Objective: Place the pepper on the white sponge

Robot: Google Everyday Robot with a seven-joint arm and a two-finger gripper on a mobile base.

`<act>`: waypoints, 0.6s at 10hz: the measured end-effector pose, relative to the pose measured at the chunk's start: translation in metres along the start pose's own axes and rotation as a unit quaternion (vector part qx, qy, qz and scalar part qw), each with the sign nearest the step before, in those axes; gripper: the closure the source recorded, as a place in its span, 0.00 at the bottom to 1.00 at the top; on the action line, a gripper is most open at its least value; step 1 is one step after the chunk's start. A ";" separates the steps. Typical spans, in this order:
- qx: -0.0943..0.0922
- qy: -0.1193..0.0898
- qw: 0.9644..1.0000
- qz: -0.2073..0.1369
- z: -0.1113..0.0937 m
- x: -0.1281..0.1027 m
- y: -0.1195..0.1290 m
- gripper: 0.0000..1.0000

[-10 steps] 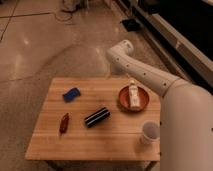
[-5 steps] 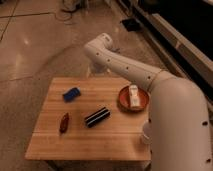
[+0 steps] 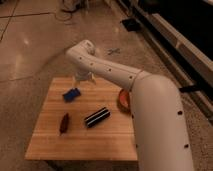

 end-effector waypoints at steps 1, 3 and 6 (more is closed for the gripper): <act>0.005 0.000 1.000 0.001 0.000 0.000 -0.003 0.24; 0.005 0.001 1.000 0.002 0.000 0.000 -0.001 0.24; 0.005 0.001 1.000 0.002 0.000 0.000 -0.001 0.24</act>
